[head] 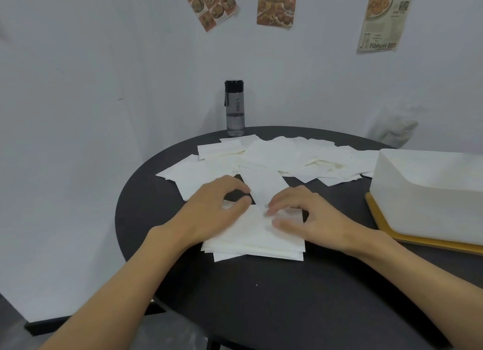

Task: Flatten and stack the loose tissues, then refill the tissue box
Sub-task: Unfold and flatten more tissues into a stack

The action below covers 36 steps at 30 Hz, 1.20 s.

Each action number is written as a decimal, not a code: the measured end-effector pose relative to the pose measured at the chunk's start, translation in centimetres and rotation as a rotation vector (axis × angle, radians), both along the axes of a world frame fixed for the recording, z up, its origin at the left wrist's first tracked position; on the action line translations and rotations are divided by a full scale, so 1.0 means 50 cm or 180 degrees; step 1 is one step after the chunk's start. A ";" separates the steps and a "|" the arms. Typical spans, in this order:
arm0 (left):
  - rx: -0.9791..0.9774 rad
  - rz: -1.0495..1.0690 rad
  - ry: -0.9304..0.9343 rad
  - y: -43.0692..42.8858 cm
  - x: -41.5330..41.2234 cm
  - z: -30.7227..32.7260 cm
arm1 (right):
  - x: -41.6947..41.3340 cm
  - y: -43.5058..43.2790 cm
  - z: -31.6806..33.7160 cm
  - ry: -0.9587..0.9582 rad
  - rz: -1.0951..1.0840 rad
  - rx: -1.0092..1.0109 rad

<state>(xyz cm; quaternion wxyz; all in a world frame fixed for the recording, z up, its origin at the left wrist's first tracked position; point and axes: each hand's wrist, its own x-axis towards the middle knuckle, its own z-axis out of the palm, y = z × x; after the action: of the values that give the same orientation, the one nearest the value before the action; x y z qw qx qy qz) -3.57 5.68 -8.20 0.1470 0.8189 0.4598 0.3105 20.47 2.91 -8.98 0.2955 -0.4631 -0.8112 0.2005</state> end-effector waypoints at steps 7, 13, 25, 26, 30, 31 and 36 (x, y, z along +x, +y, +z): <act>-0.0104 -0.0295 0.0247 0.002 0.037 -0.031 | 0.079 0.110 -0.021 0.0060 -0.1756 0.0400; -0.0078 -0.0250 0.0235 -0.002 0.030 -0.039 | 0.089 0.190 -0.029 -0.0219 -0.2100 0.0171; -0.0061 -0.0285 0.0236 0.005 0.029 -0.045 | 0.089 0.211 -0.023 -0.0510 -0.1906 0.0593; -0.0068 -0.0280 0.0236 0.003 0.030 -0.044 | 0.086 0.205 -0.020 -0.0458 -0.1959 0.0696; -0.0105 -0.0258 0.0230 0.000 0.029 -0.041 | 0.072 0.183 -0.004 -0.0034 -0.2039 0.0937; -0.0115 -0.0250 0.0230 0.000 0.029 -0.042 | 0.067 0.177 0.002 0.0185 -0.1978 0.0998; -0.0131 -0.0228 0.0252 -0.002 0.029 -0.041 | 0.040 0.132 0.055 0.1218 -0.1530 0.1086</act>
<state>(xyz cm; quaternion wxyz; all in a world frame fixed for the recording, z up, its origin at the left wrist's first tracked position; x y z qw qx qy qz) -2.11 5.55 -10.25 0.1565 0.8433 0.4419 0.2629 22.46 9.50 -6.23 0.5541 -0.5387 -0.6307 0.0700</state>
